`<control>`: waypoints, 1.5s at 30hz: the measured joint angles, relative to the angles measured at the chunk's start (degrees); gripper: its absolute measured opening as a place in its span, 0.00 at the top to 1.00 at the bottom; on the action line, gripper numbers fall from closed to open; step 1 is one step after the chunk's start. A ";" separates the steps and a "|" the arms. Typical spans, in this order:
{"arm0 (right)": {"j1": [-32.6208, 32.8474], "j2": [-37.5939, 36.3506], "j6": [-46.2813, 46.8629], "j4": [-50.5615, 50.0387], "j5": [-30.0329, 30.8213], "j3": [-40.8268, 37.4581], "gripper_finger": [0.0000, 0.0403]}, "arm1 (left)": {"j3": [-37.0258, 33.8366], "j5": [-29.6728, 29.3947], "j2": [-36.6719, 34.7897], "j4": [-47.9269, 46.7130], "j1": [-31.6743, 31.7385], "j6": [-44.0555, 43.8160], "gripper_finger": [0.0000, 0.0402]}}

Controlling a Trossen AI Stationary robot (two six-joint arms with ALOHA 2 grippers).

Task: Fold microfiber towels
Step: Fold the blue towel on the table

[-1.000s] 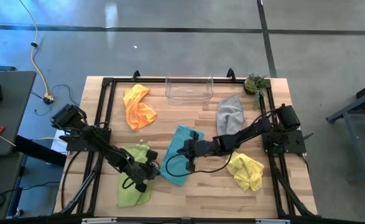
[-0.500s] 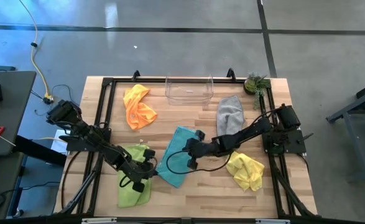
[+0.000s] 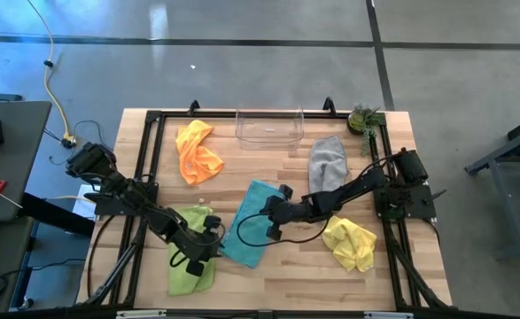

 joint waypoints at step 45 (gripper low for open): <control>0.02 0.02 0.91 -2.87 -0.41 -0.04 1.00 | 4.59 -10.64 0.63 -16.97 0.02 -1.39 1.00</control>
